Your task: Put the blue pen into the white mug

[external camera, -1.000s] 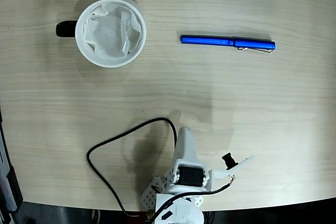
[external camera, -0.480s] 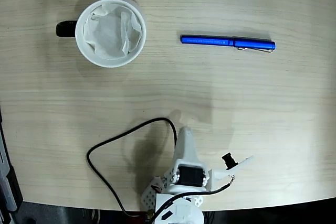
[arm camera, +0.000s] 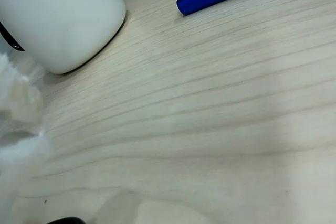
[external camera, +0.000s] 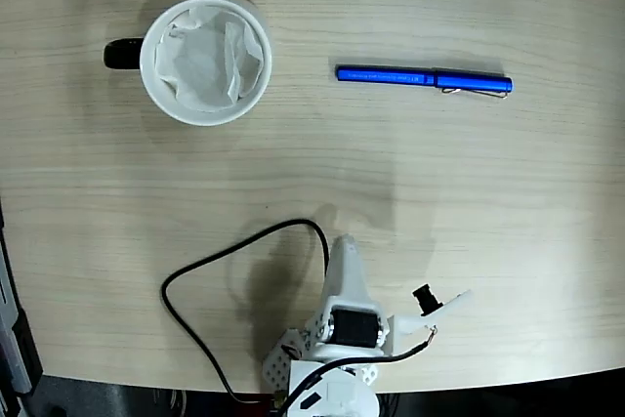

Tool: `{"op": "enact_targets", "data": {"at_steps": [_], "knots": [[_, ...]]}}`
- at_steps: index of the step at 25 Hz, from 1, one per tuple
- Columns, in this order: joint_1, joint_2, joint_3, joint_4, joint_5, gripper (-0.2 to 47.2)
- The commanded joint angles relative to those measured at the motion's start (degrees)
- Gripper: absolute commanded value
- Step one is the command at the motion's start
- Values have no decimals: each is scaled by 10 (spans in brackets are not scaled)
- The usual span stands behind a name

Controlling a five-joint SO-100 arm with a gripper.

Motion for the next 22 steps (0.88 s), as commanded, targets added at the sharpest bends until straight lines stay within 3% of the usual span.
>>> {"op": "enact_targets", "data": {"at_steps": [1,14,22], "knots": [[5,33,-3,24,1,1],[38,-179,-153,-33,-19,1],[72,-380,-331,-34,-25,5]]}}
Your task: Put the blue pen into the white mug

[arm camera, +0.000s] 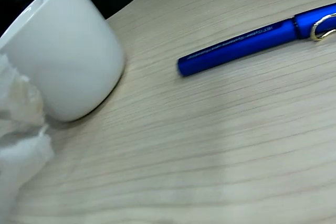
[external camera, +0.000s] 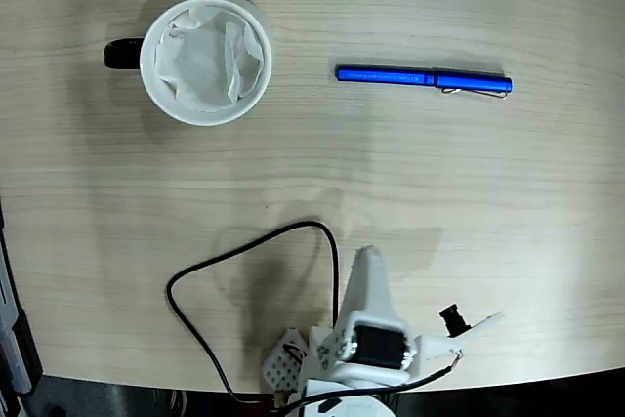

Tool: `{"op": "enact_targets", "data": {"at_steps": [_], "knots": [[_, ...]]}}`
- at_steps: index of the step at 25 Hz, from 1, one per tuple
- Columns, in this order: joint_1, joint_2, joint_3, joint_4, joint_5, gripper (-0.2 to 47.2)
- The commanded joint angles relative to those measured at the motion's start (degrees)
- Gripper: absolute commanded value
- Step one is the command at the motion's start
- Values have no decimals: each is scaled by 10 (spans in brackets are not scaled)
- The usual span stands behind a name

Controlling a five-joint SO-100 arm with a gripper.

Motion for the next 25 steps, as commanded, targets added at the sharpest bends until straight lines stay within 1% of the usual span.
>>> {"op": "enact_targets", "data": {"at_steps": [1,3,8,12,14,20,25], "knots": [[25,-100,-102,-5,-4,13],[44,-185,-169,-4,-11,25],[101,-401,-342,-2,-63,23],[142,-550,-473,3,-120,2],[156,-619,-541,20,-153,1],[182,-799,-743,98,-236,1],[185,-927,-895,163,-288,2]]}}
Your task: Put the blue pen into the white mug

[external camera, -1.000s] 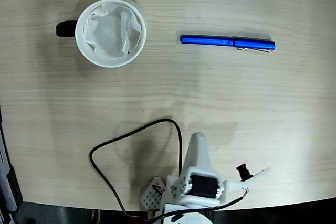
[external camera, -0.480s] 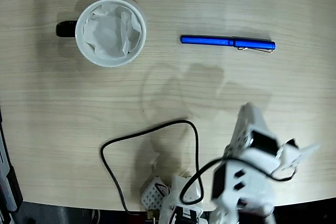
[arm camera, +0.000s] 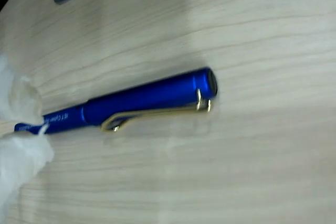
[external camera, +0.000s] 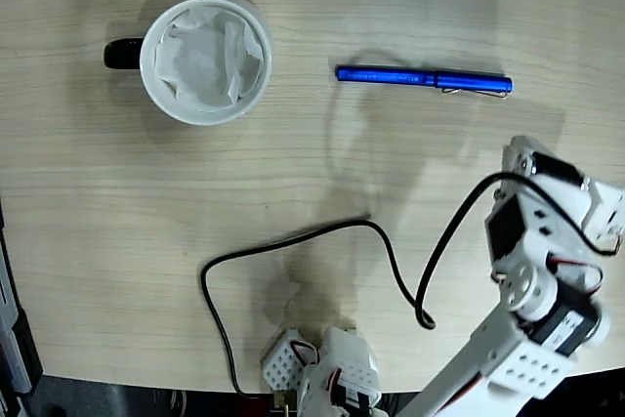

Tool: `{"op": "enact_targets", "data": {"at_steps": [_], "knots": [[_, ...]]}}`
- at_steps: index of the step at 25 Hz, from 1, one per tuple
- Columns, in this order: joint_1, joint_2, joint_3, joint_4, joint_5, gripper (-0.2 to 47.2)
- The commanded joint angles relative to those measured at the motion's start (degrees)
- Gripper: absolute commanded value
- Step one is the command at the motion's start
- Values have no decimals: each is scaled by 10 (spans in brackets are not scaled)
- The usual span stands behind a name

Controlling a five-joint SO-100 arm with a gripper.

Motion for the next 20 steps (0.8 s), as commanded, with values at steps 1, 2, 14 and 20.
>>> {"op": "enact_targets", "data": {"at_steps": [1,2,14,20], "knots": [[7,-46,-98,45,-36,3],[7,-63,-116,56,-42,24],[15,-227,-259,134,-133,98],[17,-236,-259,142,-133,121]]}}
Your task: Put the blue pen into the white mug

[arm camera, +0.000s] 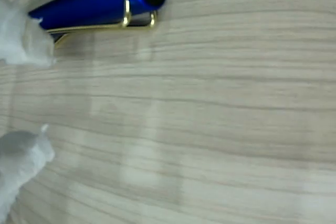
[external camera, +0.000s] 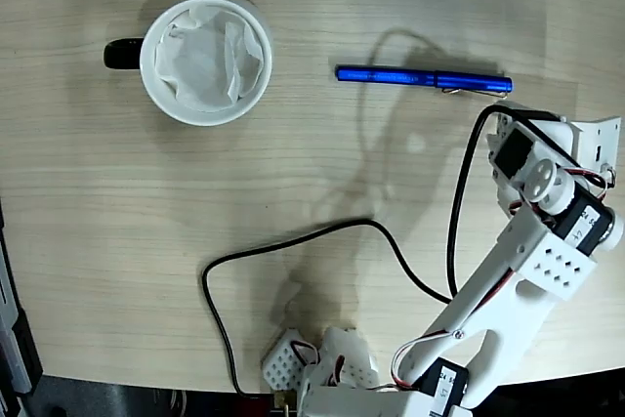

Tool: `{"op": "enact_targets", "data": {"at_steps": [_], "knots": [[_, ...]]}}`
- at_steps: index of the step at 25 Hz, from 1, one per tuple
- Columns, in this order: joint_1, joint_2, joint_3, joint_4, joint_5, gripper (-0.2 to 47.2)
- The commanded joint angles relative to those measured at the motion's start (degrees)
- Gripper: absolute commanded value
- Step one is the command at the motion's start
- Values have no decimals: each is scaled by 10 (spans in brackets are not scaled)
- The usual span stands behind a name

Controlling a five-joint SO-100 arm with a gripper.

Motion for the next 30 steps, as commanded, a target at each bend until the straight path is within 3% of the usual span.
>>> {"op": "enact_targets", "data": {"at_steps": [1,5,30], "knots": [[9,17,-26,6,-5,142],[17,24,-26,5,-5,219],[-23,-17,-31,-51,-4,219]]}}
